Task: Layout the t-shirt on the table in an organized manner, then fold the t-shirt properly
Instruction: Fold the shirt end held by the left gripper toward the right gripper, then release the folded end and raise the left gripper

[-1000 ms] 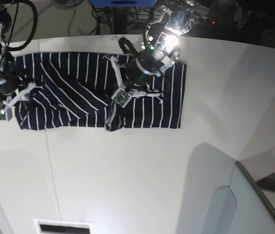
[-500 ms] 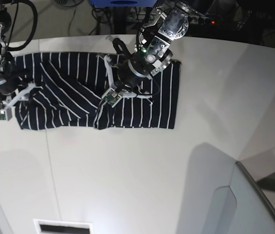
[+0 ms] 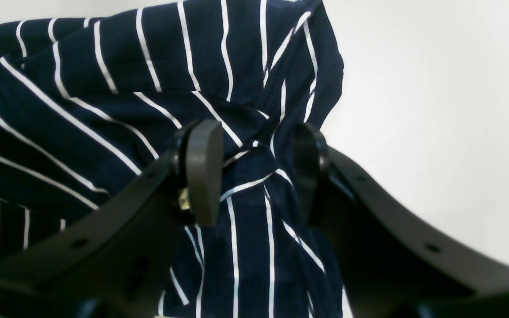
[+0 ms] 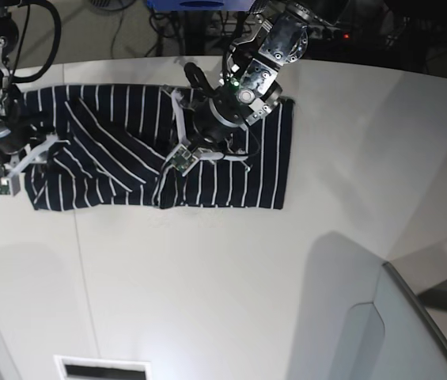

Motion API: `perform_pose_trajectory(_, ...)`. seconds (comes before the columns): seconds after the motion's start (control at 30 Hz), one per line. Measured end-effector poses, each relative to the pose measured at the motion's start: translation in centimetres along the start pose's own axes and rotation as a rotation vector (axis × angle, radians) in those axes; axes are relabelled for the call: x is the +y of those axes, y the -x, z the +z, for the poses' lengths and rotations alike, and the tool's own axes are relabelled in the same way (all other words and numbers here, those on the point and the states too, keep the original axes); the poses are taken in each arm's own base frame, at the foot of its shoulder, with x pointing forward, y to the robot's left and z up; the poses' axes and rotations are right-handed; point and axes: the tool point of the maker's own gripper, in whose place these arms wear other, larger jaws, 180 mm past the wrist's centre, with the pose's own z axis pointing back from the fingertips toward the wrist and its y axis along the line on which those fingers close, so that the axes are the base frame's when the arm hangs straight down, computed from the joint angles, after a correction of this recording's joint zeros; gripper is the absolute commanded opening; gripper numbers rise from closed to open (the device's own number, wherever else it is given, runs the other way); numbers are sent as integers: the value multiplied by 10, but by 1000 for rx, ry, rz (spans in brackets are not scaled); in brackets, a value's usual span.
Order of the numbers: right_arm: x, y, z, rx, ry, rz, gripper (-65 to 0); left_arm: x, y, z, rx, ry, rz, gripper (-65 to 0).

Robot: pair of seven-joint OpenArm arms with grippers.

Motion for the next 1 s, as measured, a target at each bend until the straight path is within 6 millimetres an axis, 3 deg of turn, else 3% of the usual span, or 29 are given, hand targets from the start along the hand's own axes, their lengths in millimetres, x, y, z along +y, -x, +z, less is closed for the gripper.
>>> perform_pose_trajectory(0.17, 0, 0, 0, -1, 0, 0, -399, -24, -17, 10, -57, 62, -99, -349)
perform_pose_trajectory(0.33, 1, 0, 0, 0, -2, 1, -399, -42, -22, 13, -72, 107, -132, -352)
perform_pose_trajectory(0.53, 1, 0, 0, 0, -2, 0, -399, -43, -22, 15, -72, 107, -128, -357)
perform_pose_trajectory(0.6, 1, 0, 0, 0, -2, 0, -399, -38, -26, 20, -93, 96, -131, -423)
perform_pose_trajectory(0.67, 1, 0, 0, 1, -2, 1, -399, -24, -20, 24, -90, 75, -107, -541)
perform_pose_trajectory(0.7, 1, 1, 0, 1, -1, 1, -399, -11, -11, 24, -65, 42, -92, -632)
perform_pose_trajectory(0.87, 5, -2, 2, -14, -40, -41, -390, 70, 44, 43, 47, -175, 61, -650)
perform_pose_trajectory(1.0, 20, -27, 19, -122, -270, -210, -296, 122, 86, 72, 107, -333, 174, -650)
